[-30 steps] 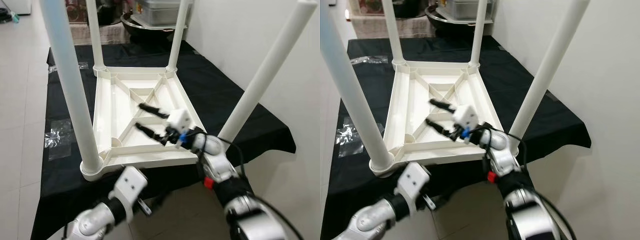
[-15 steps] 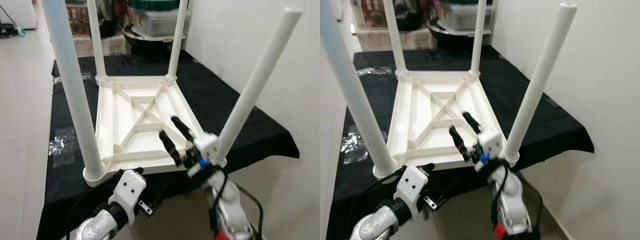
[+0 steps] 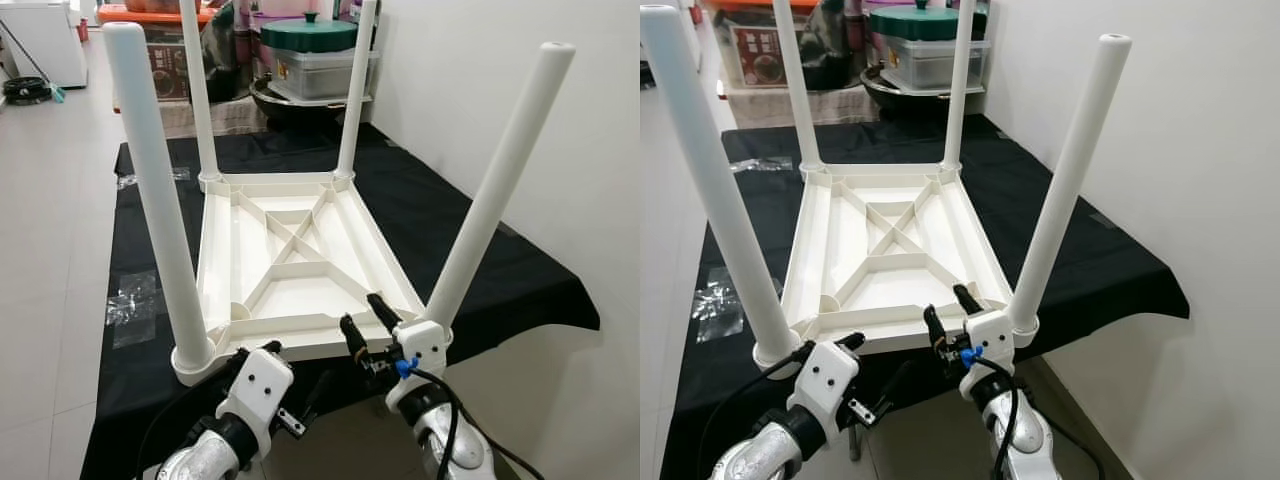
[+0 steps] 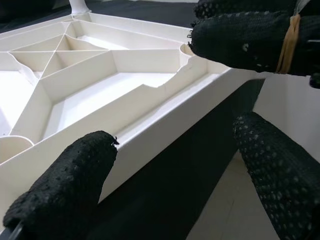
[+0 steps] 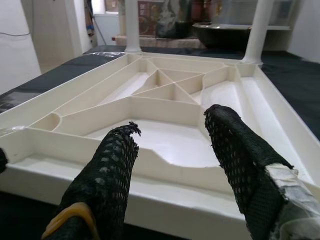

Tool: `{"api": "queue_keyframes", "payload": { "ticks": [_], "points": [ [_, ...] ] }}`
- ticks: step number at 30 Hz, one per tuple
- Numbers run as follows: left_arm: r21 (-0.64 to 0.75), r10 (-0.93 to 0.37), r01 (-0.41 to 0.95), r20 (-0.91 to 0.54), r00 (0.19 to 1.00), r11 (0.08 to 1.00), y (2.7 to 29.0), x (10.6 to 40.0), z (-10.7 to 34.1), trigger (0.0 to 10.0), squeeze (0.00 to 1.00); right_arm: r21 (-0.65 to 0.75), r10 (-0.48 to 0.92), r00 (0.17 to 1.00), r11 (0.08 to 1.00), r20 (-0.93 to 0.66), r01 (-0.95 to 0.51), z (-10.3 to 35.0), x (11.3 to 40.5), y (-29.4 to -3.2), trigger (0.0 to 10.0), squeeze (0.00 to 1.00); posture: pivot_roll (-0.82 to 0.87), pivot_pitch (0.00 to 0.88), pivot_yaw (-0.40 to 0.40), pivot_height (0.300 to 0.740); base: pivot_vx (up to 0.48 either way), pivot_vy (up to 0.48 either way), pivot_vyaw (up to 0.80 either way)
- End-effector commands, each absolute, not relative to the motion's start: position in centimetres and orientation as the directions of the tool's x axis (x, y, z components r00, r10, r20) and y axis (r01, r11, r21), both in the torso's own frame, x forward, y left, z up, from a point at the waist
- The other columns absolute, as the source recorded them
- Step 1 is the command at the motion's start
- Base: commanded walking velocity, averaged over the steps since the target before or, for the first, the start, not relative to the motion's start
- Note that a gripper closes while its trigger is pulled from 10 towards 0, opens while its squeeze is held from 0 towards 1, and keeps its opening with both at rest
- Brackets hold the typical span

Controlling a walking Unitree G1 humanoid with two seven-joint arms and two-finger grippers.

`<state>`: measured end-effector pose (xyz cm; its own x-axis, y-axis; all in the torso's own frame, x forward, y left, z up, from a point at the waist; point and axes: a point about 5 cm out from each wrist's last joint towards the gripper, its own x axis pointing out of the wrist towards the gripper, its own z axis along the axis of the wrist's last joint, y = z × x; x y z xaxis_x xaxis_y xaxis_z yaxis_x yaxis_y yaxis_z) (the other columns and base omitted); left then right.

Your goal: Building children table

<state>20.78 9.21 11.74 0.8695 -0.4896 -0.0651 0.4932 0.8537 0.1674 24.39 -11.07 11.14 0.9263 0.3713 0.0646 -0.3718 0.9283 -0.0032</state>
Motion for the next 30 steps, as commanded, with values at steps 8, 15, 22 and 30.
{"api": "queue_keyframes", "payload": {
  "ticks": [8,15,22,30],
  "points": [
    [0.186,-0.481,0.486,-0.079,0.873,0.854,9.1,20.8,11.2,10.0,0.00,0.036,0.386,0.922,0.922,0.026,-0.386,11.3,24.7,-11.1,10.0,0.00,0.05,0.000,-0.074,0.740,0.000,-0.473,0.00],
    [0.158,-0.456,0.463,-0.080,0.886,0.872,9.4,21.1,11.1,10.0,0.00,0.083,0.650,0.760,0.758,-0.011,-0.647,11.8,23.7,-9.7,10.0,0.00,0.04,0.000,-0.078,0.740,0.000,0.000,0.00],
    [0.163,-0.456,0.463,-0.079,0.886,0.871,9.4,21.2,11.1,10.0,0.00,0.162,0.861,0.508,0.505,-0.027,-0.848,12.8,21.6,-9.3,10.0,0.00,0.04,0.000,-0.076,0.740,0.000,0.000,0.00],
    [0.166,-0.457,0.462,-0.074,0.887,0.871,9.3,21.3,11.1,10.0,0.00,0.045,0.736,0.677,0.676,-0.015,-0.735,13.3,24.9,-11.6,10.0,0.00,0.04,0.003,-0.074,0.740,0.000,0.000,0.00]
  ]
}}
